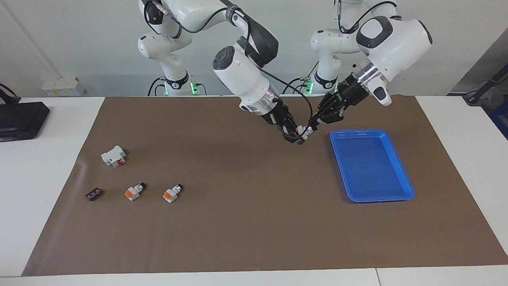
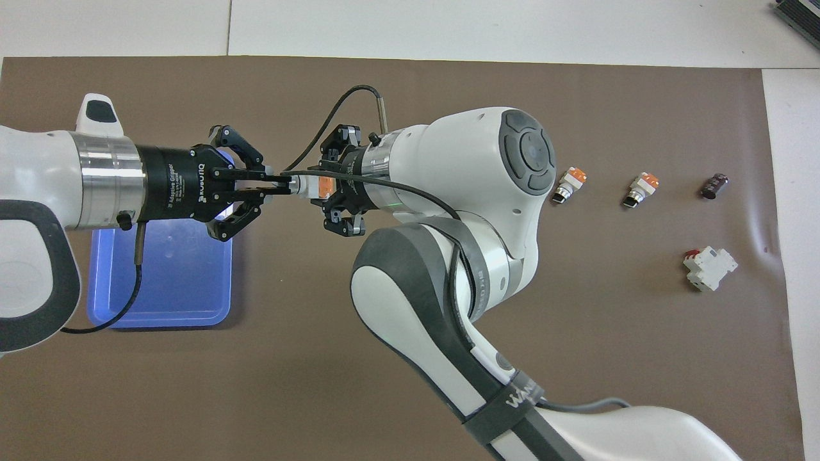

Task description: Turn and place switch with both arms

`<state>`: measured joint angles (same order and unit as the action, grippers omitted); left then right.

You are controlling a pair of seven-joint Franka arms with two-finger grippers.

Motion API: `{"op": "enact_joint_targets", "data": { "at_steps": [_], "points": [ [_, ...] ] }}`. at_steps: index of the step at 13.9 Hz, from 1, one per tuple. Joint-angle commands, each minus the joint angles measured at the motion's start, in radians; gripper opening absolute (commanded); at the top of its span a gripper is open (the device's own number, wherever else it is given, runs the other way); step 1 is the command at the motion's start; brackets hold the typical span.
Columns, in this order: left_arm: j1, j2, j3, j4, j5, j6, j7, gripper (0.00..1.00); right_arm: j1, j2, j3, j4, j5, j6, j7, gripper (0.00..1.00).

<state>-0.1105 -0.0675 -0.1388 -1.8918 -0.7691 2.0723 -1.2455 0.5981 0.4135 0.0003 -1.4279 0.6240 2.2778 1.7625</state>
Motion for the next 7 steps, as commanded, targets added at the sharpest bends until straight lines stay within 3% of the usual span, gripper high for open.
{"op": "enact_joint_targets", "data": {
  "at_steps": [1, 7],
  "points": [
    [0.02, -0.003, 0.01, -0.021, 0.007, 0.072, 0.008, 0.0, -0.006, -0.025, 0.009, -0.011, -0.013, -0.032, -0.012, 0.0],
    [0.02, -0.003, 0.01, -0.02, 0.007, 0.072, 0.014, 0.0, -0.006, -0.025, 0.009, -0.011, -0.015, -0.034, -0.012, 0.0]
  ]
}}
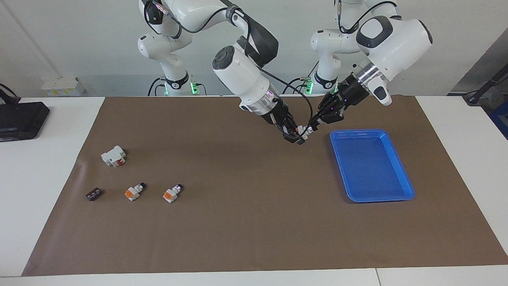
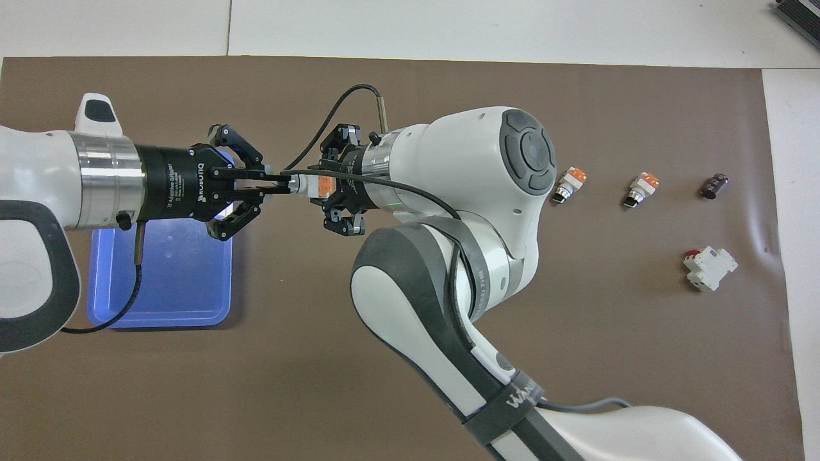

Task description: Turn and place switch with both arms

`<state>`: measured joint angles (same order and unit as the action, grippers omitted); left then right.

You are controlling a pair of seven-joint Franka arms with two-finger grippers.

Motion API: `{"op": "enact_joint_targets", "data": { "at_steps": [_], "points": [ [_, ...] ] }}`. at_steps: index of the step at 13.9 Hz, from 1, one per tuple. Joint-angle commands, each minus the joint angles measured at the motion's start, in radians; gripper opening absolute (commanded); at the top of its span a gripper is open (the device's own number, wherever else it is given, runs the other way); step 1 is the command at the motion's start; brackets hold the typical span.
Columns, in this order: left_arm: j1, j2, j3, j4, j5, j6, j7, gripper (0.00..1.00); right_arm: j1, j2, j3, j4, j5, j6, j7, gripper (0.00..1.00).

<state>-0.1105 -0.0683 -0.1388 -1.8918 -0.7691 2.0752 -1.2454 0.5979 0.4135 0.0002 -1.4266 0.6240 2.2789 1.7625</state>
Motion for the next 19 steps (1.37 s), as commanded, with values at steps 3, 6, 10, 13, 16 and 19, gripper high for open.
{"op": "enact_joint_targets", "data": {
  "at_steps": [3, 6, 10, 13, 16, 19],
  "points": [
    [0.02, -0.002, 0.008, -0.02, 0.007, 0.069, 0.014, 0.0, -0.01, -0.027, 0.009, -0.012, -0.013, -0.061, -0.006, 0.99],
    [0.02, -0.002, 0.01, -0.02, 0.008, 0.069, 0.015, 0.0, -0.01, -0.035, 0.007, -0.014, -0.015, -0.078, -0.008, 1.0],
    [0.02, -0.002, 0.01, -0.02, 0.007, 0.069, 0.02, 0.0, -0.01, -0.035, 0.007, -0.015, -0.015, -0.078, -0.008, 1.0],
    [0.023, -0.002, 0.012, -0.02, 0.01, 0.071, 0.03, 0.0, -0.01, -0.035, 0.007, -0.015, -0.015, -0.078, -0.008, 1.0],
    [0.041, -0.001, 0.013, -0.023, 0.051, 0.077, 0.072, 0.0, -0.01, -0.036, 0.007, -0.018, -0.015, -0.078, -0.008, 1.0],
    [0.078, -0.001, 0.013, -0.024, 0.073, 0.077, 0.127, 0.0, -0.01, -0.036, 0.007, -0.018, -0.015, -0.078, -0.008, 1.0]
  ]
}}
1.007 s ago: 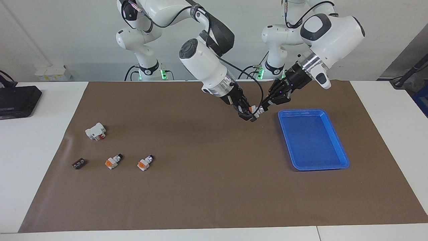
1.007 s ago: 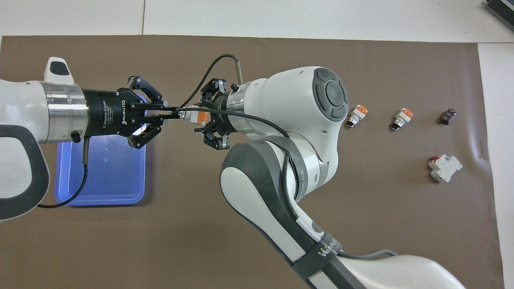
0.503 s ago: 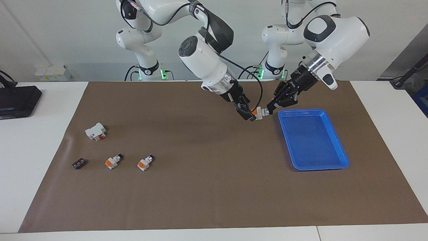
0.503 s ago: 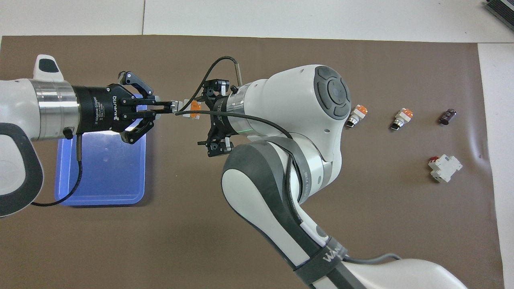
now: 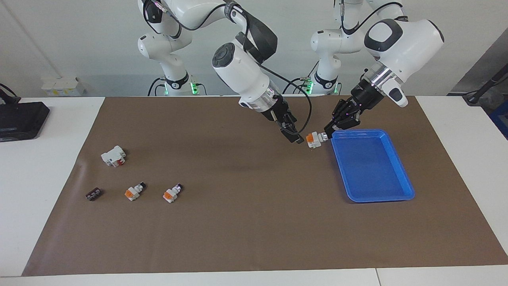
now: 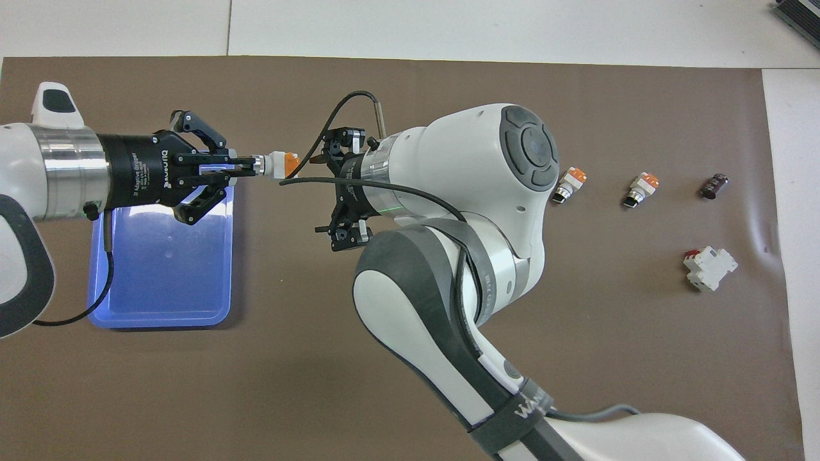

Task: Turn and place switch with both arms
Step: 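Pull the switch away with the left gripper while the right gripper opens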

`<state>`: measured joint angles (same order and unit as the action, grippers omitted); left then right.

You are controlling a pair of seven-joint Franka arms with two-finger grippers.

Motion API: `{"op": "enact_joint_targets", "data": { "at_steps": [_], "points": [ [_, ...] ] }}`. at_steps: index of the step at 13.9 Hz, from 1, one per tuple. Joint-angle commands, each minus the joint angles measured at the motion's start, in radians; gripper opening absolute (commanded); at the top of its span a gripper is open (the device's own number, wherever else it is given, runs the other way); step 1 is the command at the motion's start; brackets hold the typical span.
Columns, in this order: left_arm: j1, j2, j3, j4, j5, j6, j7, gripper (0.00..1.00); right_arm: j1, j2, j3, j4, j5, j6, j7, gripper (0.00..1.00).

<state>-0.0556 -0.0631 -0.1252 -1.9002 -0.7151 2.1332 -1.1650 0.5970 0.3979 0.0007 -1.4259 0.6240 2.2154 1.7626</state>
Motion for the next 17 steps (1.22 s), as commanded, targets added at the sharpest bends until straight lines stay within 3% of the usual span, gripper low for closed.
{"op": "enact_joint_targets", "data": {
  "at_steps": [1, 5, 10, 12, 15, 17],
  "points": [
    [0.039, -0.006, -0.001, -0.017, 0.026, 0.019, 0.069, 0.0, -0.01, -0.021, 0.007, -0.019, -0.015, -0.014, -0.008, 1.0],
    [0.098, -0.007, -0.001, -0.037, 0.126, 0.025, 0.183, 0.0, -0.032, -0.031, 0.001, -0.027, -0.056, -0.058, -0.079, 1.0],
    [0.213, -0.007, -0.001, -0.098, 0.204, 0.031, 0.526, 0.0, -0.072, -0.08, -0.001, -0.038, -0.312, -0.221, -0.545, 1.0],
    [0.235, 0.0, -0.001, -0.128, 0.336, 0.036, 0.657, 0.0, -0.135, -0.131, -0.001, -0.07, -0.361, -0.258, -0.77, 1.0],
    [0.256, 0.006, -0.001, -0.17, 0.384, 0.065, 0.824, 0.0, -0.259, -0.221, -0.002, -0.145, -0.375, -0.263, -1.231, 1.0],
    [0.278, 0.011, -0.001, -0.195, 0.451, 0.068, 0.956, 0.0, -0.328, -0.264, -0.002, -0.151, -0.449, -0.284, -1.312, 1.0]
  ]
}}
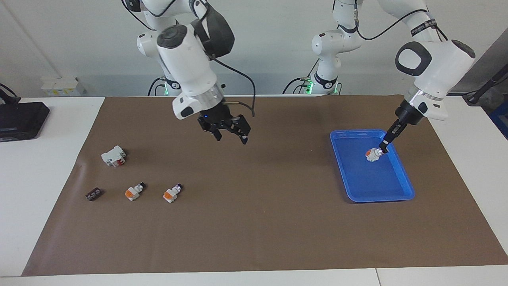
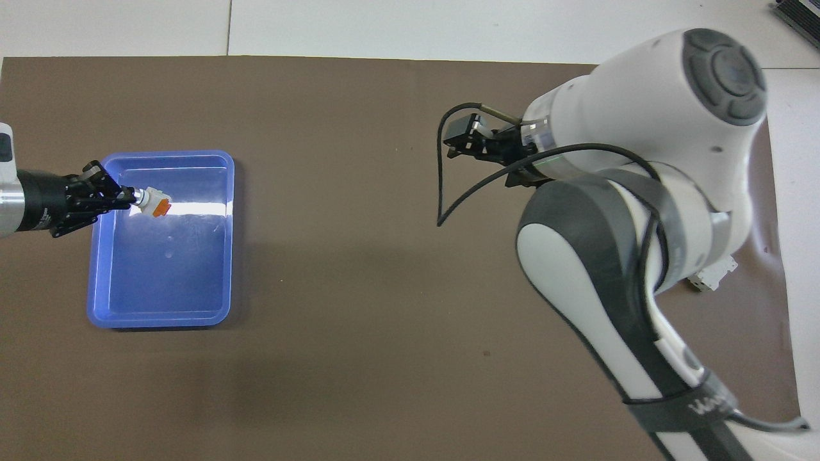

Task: Turn and place switch with both arms
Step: 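Pull the switch away with the left gripper while the right gripper opens, then lower the switch into the blue tray and open the left gripper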

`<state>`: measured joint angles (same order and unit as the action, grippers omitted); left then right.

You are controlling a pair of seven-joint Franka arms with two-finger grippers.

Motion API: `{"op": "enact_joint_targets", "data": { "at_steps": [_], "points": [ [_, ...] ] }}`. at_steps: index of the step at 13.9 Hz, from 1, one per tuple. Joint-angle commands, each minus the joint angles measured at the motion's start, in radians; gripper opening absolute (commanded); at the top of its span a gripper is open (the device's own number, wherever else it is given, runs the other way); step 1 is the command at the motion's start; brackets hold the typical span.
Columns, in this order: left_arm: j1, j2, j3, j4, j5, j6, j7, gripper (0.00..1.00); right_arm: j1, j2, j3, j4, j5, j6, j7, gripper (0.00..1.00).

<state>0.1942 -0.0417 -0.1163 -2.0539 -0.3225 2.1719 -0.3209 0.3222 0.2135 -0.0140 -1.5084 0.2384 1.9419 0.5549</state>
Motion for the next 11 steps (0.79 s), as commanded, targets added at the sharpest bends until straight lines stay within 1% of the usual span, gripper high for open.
{"op": "enact_joint_targets", "data": {
  "at_steps": [1, 2, 3, 5, 7, 9, 11],
  "points": [
    [0.031, -0.009, -0.009, -0.051, 0.08, 0.037, 0.159, 0.0, -0.064, -0.101, 0.012, -0.069, -0.144, -0.03, -0.107, 1.0],
    [0.042, -0.009, -0.009, -0.066, 0.088, 0.052, 0.202, 0.0, -0.074, -0.118, 0.012, -0.069, -0.247, -0.05, -0.108, 1.0],
    [0.048, -0.009, -0.009, -0.084, 0.097, 0.065, 0.239, 0.0, -0.092, -0.131, 0.012, -0.067, -0.299, -0.073, -0.108, 1.0],
    [0.053, -0.01, -0.009, -0.109, 0.132, 0.083, 0.292, 0.0, -0.155, -0.14, 0.012, -0.055, -0.31, -0.096, -0.11, 1.0],
    [0.065, -0.01, -0.009, -0.129, 0.155, 0.103, 0.344, 0.0, -0.204, -0.152, 0.012, -0.05, -0.32, -0.153, -0.109, 1.0],
    [0.085, -0.01, -0.009, -0.161, 0.155, 0.126, 0.405, 0.0, -0.233, -0.166, 0.012, -0.061, -0.32, -0.219, -0.096, 1.0],
    [0.105, -0.01, -0.009, -0.201, 0.155, 0.181, 0.474, 0.0, -0.255, -0.172, 0.012, -0.069, -0.318, -0.228, -0.093, 1.0]
  ]
}}
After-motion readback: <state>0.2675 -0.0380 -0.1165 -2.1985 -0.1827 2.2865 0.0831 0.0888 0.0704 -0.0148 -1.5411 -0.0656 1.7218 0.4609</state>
